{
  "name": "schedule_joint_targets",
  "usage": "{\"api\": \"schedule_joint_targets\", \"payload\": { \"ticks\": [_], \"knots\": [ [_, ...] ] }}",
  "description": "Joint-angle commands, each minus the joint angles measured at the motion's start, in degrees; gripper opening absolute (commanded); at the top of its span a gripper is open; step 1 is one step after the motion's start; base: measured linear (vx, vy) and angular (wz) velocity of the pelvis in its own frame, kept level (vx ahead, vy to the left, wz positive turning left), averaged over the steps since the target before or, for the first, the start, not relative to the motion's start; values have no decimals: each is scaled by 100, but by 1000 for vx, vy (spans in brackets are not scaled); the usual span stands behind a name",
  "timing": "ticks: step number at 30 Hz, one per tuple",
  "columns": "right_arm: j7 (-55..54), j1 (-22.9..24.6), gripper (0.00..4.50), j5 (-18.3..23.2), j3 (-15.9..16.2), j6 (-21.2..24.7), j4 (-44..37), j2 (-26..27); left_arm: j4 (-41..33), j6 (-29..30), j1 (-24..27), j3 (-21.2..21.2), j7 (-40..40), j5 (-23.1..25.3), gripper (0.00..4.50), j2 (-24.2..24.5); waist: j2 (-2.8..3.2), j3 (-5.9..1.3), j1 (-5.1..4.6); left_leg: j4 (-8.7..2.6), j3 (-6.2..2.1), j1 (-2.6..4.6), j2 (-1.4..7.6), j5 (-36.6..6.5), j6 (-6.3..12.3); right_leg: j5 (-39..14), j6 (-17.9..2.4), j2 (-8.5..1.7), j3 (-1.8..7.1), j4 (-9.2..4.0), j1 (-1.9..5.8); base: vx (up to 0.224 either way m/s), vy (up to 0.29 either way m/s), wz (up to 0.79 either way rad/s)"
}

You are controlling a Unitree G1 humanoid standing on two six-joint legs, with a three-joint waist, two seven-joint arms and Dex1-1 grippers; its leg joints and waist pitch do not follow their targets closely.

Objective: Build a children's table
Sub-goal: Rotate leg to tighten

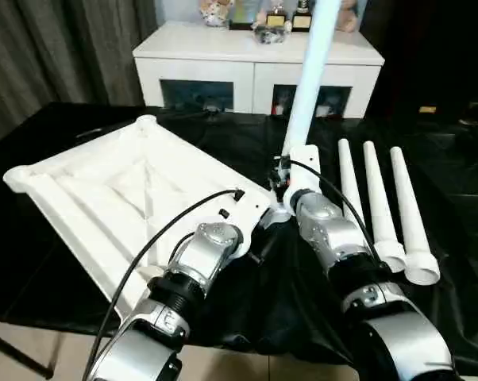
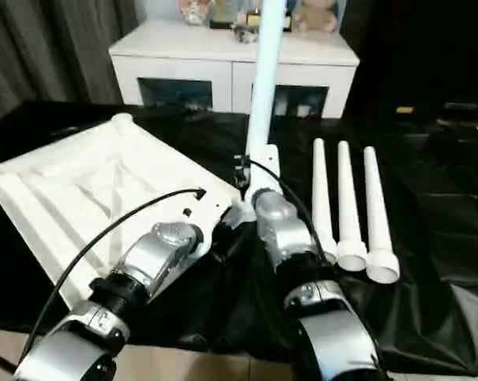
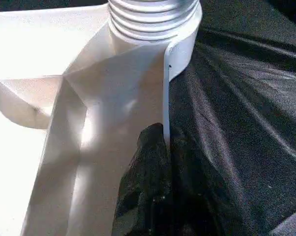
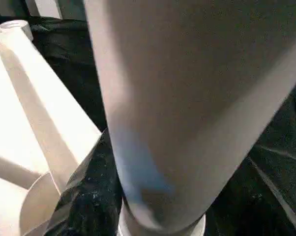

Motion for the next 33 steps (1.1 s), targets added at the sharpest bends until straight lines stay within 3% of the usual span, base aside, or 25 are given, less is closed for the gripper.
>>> {"api": "schedule_joint_targets", "payload": {
  "ticks": [1,2,3,4,5,6,7,8,9,11,12,13,15,17,18,19,20,21,22,24,26,30,33],
  "knots": [
    [144,408,186,79,-29,503,841,36,-103,-97,29,91,98,126,0,271,66,-87,-36,-839,-229,7,453,-4750,-281,-2303,-197,-145,35,-279,108,0,0,0],
    [228,375,186,85,-21,523,880,46,-150,-123,53,53,0,129,0,302,134,-99,119,-1205,-155,-246,603,-5011,-320,-1449,-359,-75,189,341,346,0,0,0],
    [228,375,186,85,-21,523,880,46,-150,-123,53,53,0,129,0,302,-62,-134,206,-1070,1,7,495,-4461,-252,-1564,-361,-115,418,124,57,19,-110,25],
    [398,333,186,95,-16,545,915,54,-223,-237,86,-15,-163,123,0,355,-204,-129,194,-656,56,323,264,-3923,-280,-2790,-289,-229,467,-403,-341,19,-110,25],
    [850,292,186,127,60,619,861,18,-439,-434,186,-197,-634,102,0,554,-326,-78,191,152,20,526,18,-2235,34,-4921,-156,-645,481,-955,-610,74,-121,-2],
    [1240,269,186,133,157,753,794,-47,-635,-361,270,-294,-974,60,0,727,-260,-107,257,-201,-188,-272,203,-889,229,-4633,-112,-799,596,-628,154,105,-34,-50],
    [1499,249,186,129,218,841,760,-91,-766,-287,327,-353,-1192,28,0,843,-139,-181,336,-397,-239,-355,295,-700,109,-4009,-134,-685,502,-544,271,105,-34,-50],
    [1766,269,186,99,328,889,684,-162,-884,-380,384,-443,-1455,20,0,994,-100,-209,253,-549,-273,-338,404,-941,-28,-2509,-291,-410,375,-362,162,110,9,-44],
    [1873,276,185,87,371,909,653,-190,-931,-418,407,-479,-1561,16,0,1054,-17,-210,250,-564,-256,-228,429,-1500,-84,-1837,-541,-360,367,-306,82,0,0,0],
    [2789,425,185,4,769,1017,304,-513,-1343,-640,595,-659,-2420,-125,0,1573,2,-179,221,-552,-191,-91,423,-2270,-209,-2071,-796,-351,417,-359,-54,18,-28,3],
    [3255,525,185,-45,985,1029,109,-709,-1571,-726,692,-725,-2853,-228,0,1834,-47,-182,198,-556,-184,-139,404,-2351,-164,-2334,-771,-352,433,-367,-12,64,-41,1],
    [3255,525,185,-45,985,1029,109,-709,-1571,-726,692,-725,-2853,-228,0,1834,-13,-196,213,-564,-207,-151,428,-2342,-181,-2306,-775,-375,440,-350,4,64,-41,1],
    [4102,734,185,-117,1329,1024,-233,-1136,-2020,-894,875,-804,-3636,-458,0,2319,-31,-238,216,-563,-166,-132,463,-1976,-156,-1677,-928,-321,459,-299,4,78,-32,2],
    [4416,795,185,-163,1410,987,-312,-1282,-2175,-898,931,-821,-3882,-543,0,2482,-43,-251,201,-542,-113,-117,470,-1810,-101,-1330,-1136,-292,475,-246,-18,86,-29,6],
    [4780,854,185,-182,1521,1002,-395,-1471,-2248,-993,958,-834,-4066,-568,0,2632,-49,-264,205,-519,-61,-76,459,-1681,-121,-1183,-1265,-276,493,-238,-51,110,-20,10],
    [4812,859,185,-184,1531,1005,-402,-1488,-2253,-1004,960,-835,-4082,-570,0,2645,-56,-272,210,-514,-50,-79,455,-1593,-114,-1070,-1324,-268,499,-218,-45,110,-20,10],
    [4812,859,185,-184,1531,1005,-402,-1488,-2253,-1004,960,-835,-4082,-570,0,2645,-41,-311,200,-488,-29,-109,456,-1212,-89,-505,-1479,-251,515,-141,-1,111,-4,7],
    [5127,911,185,-219,1631,929,-483,-1659,-2325,-1030,984,-834,-4230,-592,0,2765,-30,-331,194,-473,-31,-151,452,-865,-27,52,-1581,-235,503,-73,44,99,15,-1],
    [5415,959,185,-241,1714,854,-575,-1819,-2390,-1013,1001,-828,-4358,-620,0,2872,-51,-345,194,-459,-28,-165,445,-762,28,274,-1610,-230,494,-51,70,99,15,-1],
    [5942,1083,185,-214,1880,749,-867,-2109,-2430,-1091,1015,-820,-4575,-687,0,3051,-40,-402,223,-376,18,-102,416,-304,240,999,-1772,-197,494,17,53,75,20,6],
    [6220,1172,185,-159,1933,724,-1063,-2239,-2421,-1106,1008,-807,-4675,-734,0,3123,-44,-407,256,-331,34,-121,413,97,469,1479,-1848,-187,489,63,68,67,18,9],
    [6396,1246,185,-194,2000,691,-1073,-2303,-2335,-1176,968,-784,-4763,-750,0,3180,-46,-423,268,-304,9,-143,435,281,571,1413,-1846,-213,469,85,84,0,0,0],
    [6200,1249,185,-290,1978,603,-875,-2214,-2260,-1212,938,-773,-4730,-718,0,3136,-55,-392,261,-356,17,-134,450,-231,360,756,-1772,-223,476,23,90,0,0,0]
  ]
}}
